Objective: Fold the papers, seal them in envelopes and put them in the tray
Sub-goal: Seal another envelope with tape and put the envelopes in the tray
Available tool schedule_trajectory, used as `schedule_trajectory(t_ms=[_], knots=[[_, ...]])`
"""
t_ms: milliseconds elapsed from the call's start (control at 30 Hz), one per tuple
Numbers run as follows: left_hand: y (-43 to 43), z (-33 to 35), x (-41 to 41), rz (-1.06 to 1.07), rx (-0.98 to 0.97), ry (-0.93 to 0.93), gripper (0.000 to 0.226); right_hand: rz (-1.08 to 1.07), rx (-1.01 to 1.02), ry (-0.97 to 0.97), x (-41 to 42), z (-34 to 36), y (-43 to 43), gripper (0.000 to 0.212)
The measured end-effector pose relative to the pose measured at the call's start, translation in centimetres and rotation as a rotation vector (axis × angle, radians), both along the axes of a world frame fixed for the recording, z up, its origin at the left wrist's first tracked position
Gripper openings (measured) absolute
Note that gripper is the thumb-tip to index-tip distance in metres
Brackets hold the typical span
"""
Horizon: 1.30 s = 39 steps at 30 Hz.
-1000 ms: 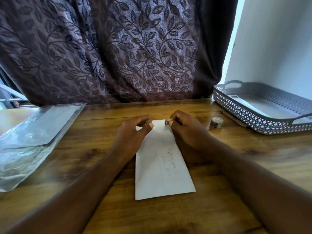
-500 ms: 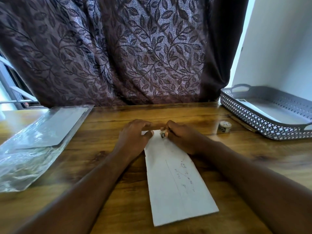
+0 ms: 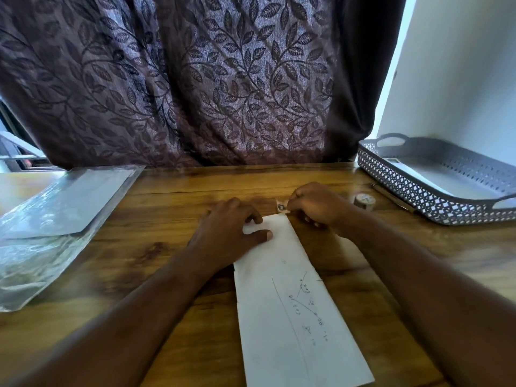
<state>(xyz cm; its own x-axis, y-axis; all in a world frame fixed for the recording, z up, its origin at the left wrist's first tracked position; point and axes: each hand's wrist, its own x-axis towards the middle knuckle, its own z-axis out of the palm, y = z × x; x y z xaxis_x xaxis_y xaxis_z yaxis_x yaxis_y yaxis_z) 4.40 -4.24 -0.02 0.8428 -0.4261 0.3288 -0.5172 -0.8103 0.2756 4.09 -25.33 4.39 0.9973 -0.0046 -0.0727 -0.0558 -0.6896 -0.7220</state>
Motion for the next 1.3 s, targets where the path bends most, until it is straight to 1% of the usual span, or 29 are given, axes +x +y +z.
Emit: schedule_trajectory(t_ms=[100,233,300,467,633,767,900,1100,1300], knots=[[-0.2,-0.1,0.1,0.01,0.002,0.018,0.044,0.054,-0.054,0.035,0.7,0.3,0.6,0.023],[-0.1,-0.1,0.2,-0.007,-0.02,0.044,0.063,0.125,-0.141,0.034,1.3,0.4,1.1,0.028],[0.0,-0.2,0.3,-0.004,-0.003,0.054,0.067,0.142,-0.159,0.045,1.6,0.3,1.1,0.035],[0.0,-0.5,0.6,0.016,0.054,0.051,0.063,0.141,-0.195,0.048,2.1,0.0,1.2,0.03],[-0.2,-0.6,0.6,0.018,0.102,0.056,0.058,0.136,-0.199,0.033,2.2,-0.2,1.0,0.032],[0.1,-0.6,0.7,0.024,0.141,0.071,0.059,0.138,-0.217,0.027,2.4,-0.4,1.4,0.025],[0.0,-0.6,0.7,0.012,0.107,0.09,0.057,0.138,-0.282,-0.014,2.5,-0.5,1.1,0.027],[-0.1,-0.7,0.7,0.011,0.091,0.083,0.054,0.128,-0.309,-0.046,2.7,-0.8,1.0,0.024],[-0.4,-0.5,0.7,0.008,0.107,0.082,0.049,0.093,-0.323,-0.034,3.1,-0.9,0.6,0.029]])
